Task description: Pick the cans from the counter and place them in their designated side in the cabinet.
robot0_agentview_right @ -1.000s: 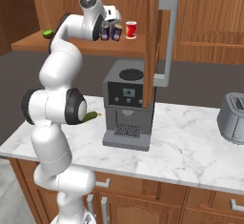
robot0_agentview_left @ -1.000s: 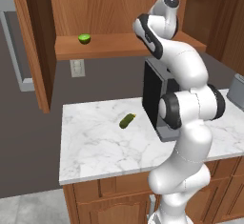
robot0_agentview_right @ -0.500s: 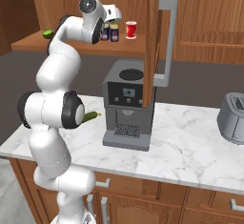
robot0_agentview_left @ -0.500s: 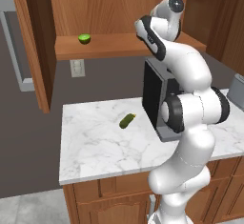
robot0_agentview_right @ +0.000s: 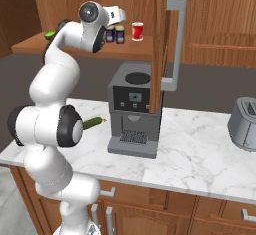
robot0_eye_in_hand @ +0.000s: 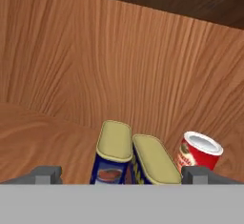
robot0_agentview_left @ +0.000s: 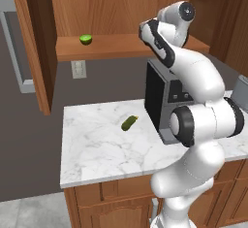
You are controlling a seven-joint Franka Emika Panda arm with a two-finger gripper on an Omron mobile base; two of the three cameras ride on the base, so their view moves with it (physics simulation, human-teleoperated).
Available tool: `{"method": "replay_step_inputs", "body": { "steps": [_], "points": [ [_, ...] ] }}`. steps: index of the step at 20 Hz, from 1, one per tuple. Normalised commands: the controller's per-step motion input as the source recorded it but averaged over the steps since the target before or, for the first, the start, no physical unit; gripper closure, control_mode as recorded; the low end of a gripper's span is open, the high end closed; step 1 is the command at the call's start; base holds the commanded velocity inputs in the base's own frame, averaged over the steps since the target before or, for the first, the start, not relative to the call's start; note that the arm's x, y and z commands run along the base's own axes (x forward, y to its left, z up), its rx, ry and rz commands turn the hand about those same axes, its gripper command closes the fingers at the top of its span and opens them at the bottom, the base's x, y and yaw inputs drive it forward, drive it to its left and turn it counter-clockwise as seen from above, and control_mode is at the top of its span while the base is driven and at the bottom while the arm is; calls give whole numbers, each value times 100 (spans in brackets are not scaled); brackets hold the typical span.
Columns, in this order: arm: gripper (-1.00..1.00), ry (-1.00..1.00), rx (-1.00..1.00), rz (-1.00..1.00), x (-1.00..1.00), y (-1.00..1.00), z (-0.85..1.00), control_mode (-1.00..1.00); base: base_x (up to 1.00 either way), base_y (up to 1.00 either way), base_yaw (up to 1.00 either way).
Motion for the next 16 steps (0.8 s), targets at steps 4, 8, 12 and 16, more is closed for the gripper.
{"method": "replay_step_inputs", "body": {
  "steps": [4,8,12,16],
  "points": [
    [-100,1,-1,0,-56,0,19,-100,0,0,0],
    [-100,5,-2,0,-63,0,14,-100,0,0,0],
    [-100,0,-3,0,-77,0,0,-100,0,0,0],
    [-100,0,-2,0,-83,1,0,-100,0,0,0]
  ]
}}
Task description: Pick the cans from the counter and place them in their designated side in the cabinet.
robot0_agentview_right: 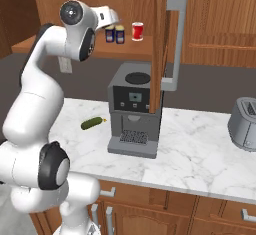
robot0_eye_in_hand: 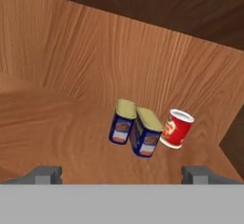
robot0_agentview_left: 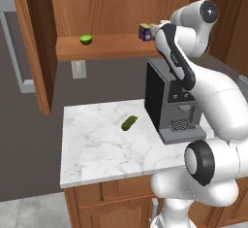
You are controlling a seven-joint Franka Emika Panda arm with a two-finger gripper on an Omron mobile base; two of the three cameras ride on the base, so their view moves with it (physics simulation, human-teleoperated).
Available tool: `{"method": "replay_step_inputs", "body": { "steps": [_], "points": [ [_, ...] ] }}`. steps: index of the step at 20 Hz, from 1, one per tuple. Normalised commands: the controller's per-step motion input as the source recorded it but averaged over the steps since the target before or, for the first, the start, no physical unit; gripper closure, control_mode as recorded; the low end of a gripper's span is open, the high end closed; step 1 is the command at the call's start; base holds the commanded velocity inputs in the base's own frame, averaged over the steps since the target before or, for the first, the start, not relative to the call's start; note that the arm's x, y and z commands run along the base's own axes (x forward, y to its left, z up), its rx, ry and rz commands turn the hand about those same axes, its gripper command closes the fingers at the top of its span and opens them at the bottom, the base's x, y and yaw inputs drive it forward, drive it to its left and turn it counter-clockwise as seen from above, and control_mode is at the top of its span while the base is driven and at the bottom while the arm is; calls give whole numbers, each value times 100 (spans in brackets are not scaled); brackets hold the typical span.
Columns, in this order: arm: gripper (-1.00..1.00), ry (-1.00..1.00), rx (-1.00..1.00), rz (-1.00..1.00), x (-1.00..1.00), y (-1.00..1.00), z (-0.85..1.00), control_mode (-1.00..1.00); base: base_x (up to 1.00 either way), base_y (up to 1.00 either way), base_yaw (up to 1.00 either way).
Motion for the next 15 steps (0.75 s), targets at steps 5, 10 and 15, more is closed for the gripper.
{"method": "replay_step_inputs", "body": {
  "steps": [5,10,15],
  "points": [
    [-100,0,-2,0,-85,3,0,-100,0,0,0],
    [-100,0,-2,0,-83,3,0,-100,0,0,0],
    [-100,-2,-2,0,-83,6,-5,-100,0,0,0]
  ]
}}
